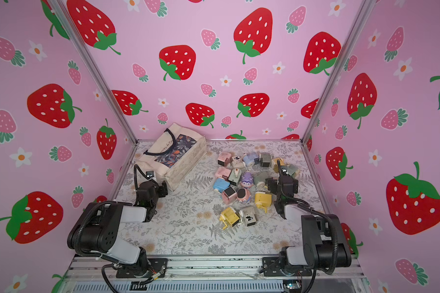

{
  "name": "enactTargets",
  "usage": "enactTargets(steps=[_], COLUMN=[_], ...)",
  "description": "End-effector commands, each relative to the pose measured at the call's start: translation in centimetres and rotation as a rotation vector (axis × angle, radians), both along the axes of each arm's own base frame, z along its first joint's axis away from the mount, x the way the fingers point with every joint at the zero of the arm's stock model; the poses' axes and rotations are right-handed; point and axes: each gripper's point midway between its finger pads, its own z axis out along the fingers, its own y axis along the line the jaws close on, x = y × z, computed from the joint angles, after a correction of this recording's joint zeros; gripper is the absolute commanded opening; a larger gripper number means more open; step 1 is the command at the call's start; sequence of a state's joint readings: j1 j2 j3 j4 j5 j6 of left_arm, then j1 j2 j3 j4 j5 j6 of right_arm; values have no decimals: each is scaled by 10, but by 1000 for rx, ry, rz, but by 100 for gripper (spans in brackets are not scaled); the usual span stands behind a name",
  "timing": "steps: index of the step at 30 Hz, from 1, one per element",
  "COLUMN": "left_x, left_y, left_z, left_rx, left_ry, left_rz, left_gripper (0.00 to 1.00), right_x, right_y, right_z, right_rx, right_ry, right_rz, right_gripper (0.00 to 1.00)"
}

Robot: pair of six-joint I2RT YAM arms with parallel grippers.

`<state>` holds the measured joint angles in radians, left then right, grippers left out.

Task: Take out the pencil sharpeners from the tote bags
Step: Reset both arms

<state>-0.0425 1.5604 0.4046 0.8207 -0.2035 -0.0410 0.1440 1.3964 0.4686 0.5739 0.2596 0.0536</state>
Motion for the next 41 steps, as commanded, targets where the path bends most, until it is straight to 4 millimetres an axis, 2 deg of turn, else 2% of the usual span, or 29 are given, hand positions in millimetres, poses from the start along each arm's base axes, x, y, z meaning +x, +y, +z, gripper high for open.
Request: enactTargets(steps=[1,3,5,6,7,8,9,10,12,14,41], left_x=[9,9,9,9,9,9,9,9,9,9,11], left_y=[-5,-5,-5,-5,-5,-5,-6,-5,-5,-5,-5], left_z=[10,11,11,11,10,11,12,11,11,11,10], left_rx=[-18,-18,-18,-18,-18,-17,-17,-17,-17,-17,-52], left_ry=[-14,-16,-14,-16,-13,-17,-18,-15,-15,-13,-4], left_rz=[-50,-51,-51,-49,-49,-49,-50,-49,-49,-49,-77], left_gripper=[75,74,72,74,76,79,97,99,99,99,99], right_x=[3,-6,-24,-29,-25,-19,-14,-11,3,13,12], right_y=[-1,-19,-33,-41,-47,-47,-43,-40,-40,-36,-37], right_z=[-7,4,17,15,14,11,6,0,-22,-24,-23], right_rx=[47,-9,-37,-39,-40,-52,-61,-61,-52,-49,-48], right_ry=[42,-24,-165,-176,-161,-146,-150,-161,-89,-27,-38], right_rz=[42,-39,-102,-142,-175,-171,-149,-127,-117,-90,-88], right_gripper=[99,99,97,97,98,98,98,98,99,99,99])
